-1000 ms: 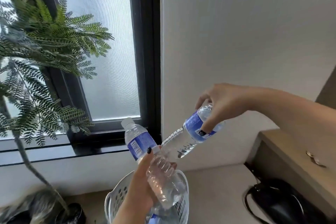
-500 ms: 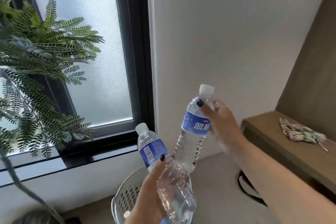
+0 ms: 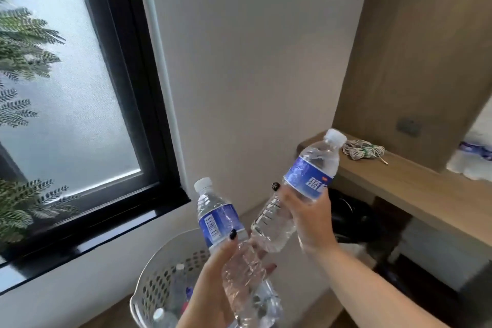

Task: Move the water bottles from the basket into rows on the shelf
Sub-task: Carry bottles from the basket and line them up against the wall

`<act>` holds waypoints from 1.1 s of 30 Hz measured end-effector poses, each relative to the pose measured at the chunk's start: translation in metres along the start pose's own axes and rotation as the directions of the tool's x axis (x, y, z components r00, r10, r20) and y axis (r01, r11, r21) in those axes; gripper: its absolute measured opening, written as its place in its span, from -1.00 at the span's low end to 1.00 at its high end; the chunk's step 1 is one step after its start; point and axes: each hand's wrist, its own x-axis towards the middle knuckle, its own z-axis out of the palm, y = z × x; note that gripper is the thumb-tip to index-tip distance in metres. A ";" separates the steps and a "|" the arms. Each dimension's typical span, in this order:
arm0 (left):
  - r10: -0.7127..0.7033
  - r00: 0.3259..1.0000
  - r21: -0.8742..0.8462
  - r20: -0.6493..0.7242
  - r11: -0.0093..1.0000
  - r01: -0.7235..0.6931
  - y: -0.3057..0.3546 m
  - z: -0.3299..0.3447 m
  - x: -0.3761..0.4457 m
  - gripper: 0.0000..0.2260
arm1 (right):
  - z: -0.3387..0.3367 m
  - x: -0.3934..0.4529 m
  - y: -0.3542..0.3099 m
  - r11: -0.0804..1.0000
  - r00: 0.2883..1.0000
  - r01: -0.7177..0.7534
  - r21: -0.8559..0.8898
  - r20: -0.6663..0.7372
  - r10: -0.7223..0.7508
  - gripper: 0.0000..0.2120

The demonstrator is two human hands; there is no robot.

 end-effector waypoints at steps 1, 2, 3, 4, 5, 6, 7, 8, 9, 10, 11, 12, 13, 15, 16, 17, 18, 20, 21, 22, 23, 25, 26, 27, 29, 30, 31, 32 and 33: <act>-0.016 1.000 0.001 0.001 1.000 0.016 -0.001 0.002 0.001 -0.17 | -0.003 0.001 -0.002 1.000 0.999 -0.008 -0.006 -0.035 0.008 -0.65; -0.031 1.000 0.006 -0.006 1.000 0.031 -0.003 0.005 0.002 -0.19 | -0.005 0.002 -0.005 1.000 0.998 -0.008 -0.024 -0.064 0.007 -0.68; -0.048 0.999 0.006 -0.005 0.999 0.048 -0.004 0.009 0.004 -0.24 | -0.010 0.004 -0.008 0.999 0.996 -0.011 -0.046 -0.090 0.007 -0.70; -0.066 0.998 0.012 -0.008 0.998 0.066 -0.005 0.013 0.006 -0.31 | -0.015 0.005 -0.012 0.998 0.993 -0.024 -0.056 -0.114 0.017 -0.70; -0.083 0.996 0.023 -0.018 0.996 0.084 -0.006 0.017 0.010 -0.38 | -0.022 0.007 -0.016 0.997 0.990 -0.048 -0.064 -0.135 0.039 -0.69; -0.093 0.995 0.048 -0.028 0.994 0.094 -0.007 0.021 0.014 -0.45 | -0.029 0.009 -0.019 0.994 0.985 -0.081 -0.075 -0.161 0.068 -0.67; -0.091 0.995 0.078 -0.046 0.993 0.094 -0.009 0.025 0.019 -0.53 | -0.038 0.012 -0.022 0.989 0.978 -0.113 -0.094 -0.187 0.094 -0.65; -0.087 0.994 0.120 -0.070 0.988 0.095 -0.011 0.028 0.024 -0.58 | -0.047 0.016 -0.023 0.982 0.969 -0.144 -0.120 -0.217 0.115 -0.62; -0.083 0.991 0.156 -0.101 0.983 0.098 -0.014 0.031 0.031 -0.60 | -0.057 0.020 -0.024 0.973 0.960 -0.173 -0.152 -0.247 0.132 -0.59; -0.090 0.987 0.174 -0.136 0.978 0.113 -0.017 0.034 0.037 -0.61 | -0.065 0.024 -0.024 0.962 0.951 -0.200 -0.184 -0.273 0.146 -0.56; -0.109 0.981 0.172 -0.160 0.976 0.136 -0.021 0.038 0.043 -0.63 | -0.075 0.028 -0.024 0.952 0.943 -0.225 -0.207 -0.293 0.159 -0.53; -0.127 0.976 0.159 -0.175 0.975 0.156 -0.025 0.043 0.048 -0.68 | -0.085 0.031 -0.024 0.944 0.935 -0.248 -0.217 -0.309 0.174 -0.51; -0.146 0.971 0.145 -0.192 0.974 0.175 -0.030 0.049 0.052 -0.73 | -0.096 0.034 -0.023 0.937 0.927 -0.270 -0.221 -0.324 0.191 -0.48; -0.182 0.957 0.125 -0.224 0.969 0.214 -0.042 0.062 0.064 -0.75 | -0.118 0.038 -0.025 0.922 0.908 -0.314 -0.226 -0.355 0.222 -0.43; -0.195 0.955 0.128 -0.225 0.965 0.227 -0.048 0.070 0.071 -0.74 | -0.130 0.039 -0.026 0.915 0.901 -0.329 -0.232 -0.366 0.231 -0.44; -0.198 0.956 0.138 -0.217 0.963 0.231 -0.055 0.077 0.077 -0.75 | -0.144 0.041 -0.027 0.908 0.896 -0.343 -0.241 -0.375 0.238 -0.46; -0.200 0.956 0.155 -0.212 0.960 0.235 -0.063 0.085 0.085 -0.77 | -0.158 0.043 -0.028 0.901 0.890 -0.356 -0.250 -0.384 0.245 -0.48; -0.219 0.946 0.169 -0.238 0.950 0.263 -0.082 0.104 0.105 -0.80 | -0.188 0.050 -0.030 0.886 0.885 -0.376 -0.270 -0.389 0.257 -0.49; -0.230 0.941 0.169 -0.249 0.946 0.276 -0.091 0.116 0.114 -0.79 | -0.205 0.055 -0.031 0.878 0.881 -0.386 -0.282 -0.395 0.261 -0.49; -0.236 0.938 0.168 -0.253 0.944 0.283 -0.101 0.128 0.125 -0.78 | -0.221 0.060 -0.033 0.871 0.878 -0.393 -0.295 -0.401 0.261 -0.49; -0.236 0.938 0.173 -0.254 0.943 0.284 -0.112 0.141 0.135 -0.78 | -0.237 0.066 -0.035 0.864 0.877 -0.399 -0.308 -0.404 0.261 -0.49; -0.230 0.942 0.202 -0.246 0.938 0.282 -0.134 0.167 0.156 -0.80 | -0.271 0.081 -0.041 0.850 0.872 -0.414 -0.327 -0.409 0.268 -0.50; -0.228 0.945 0.213 -0.235 0.936 0.279 -0.145 0.181 0.166 -0.81 | -0.287 0.089 -0.044 0.843 0.871 -0.421 -0.334 -0.407 0.274 -0.50; -0.227 0.947 0.223 -0.227 0.934 0.277 -0.156 0.194 0.176 -0.81 | -0.303 0.096 -0.047 0.837 0.870 -0.428 -0.342 -0.407 0.278 -0.49; -0.233 0.945 0.239 -0.230 0.927 0.287 -0.177 0.222 0.195 -0.75 | -0.332 0.110 -0.055 0.826 0.866 -0.438 -0.355 -0.413 0.281 -0.51; -0.240 0.942 0.245 -0.236 0.923 0.296 -0.186 0.237 0.204 -0.71 | -0.346 0.117 -0.059 0.825 0.866 -0.438 -0.357 -0.413 0.281 -0.52; -0.241 0.940 0.250 -0.240 0.921 0.300 -0.196 0.253 0.212 -0.69 | -0.359 0.123 -0.063 0.823 0.863 -0.443 -0.356 -0.416 0.285 -0.54; -0.241 0.940 0.258 -0.242 0.918 0.302 -0.206 0.267 0.220 -0.69 | -0.373 0.128 -0.067 0.822 0.863 -0.445 -0.355 -0.415 0.288 -0.54; -0.243 0.941 0.270 -0.237 0.914 0.304 -0.215 0.282 0.226 -0.69 | -0.386 0.134 -0.070 0.821 0.863 -0.447 -0.356 -0.414 0.291 -0.55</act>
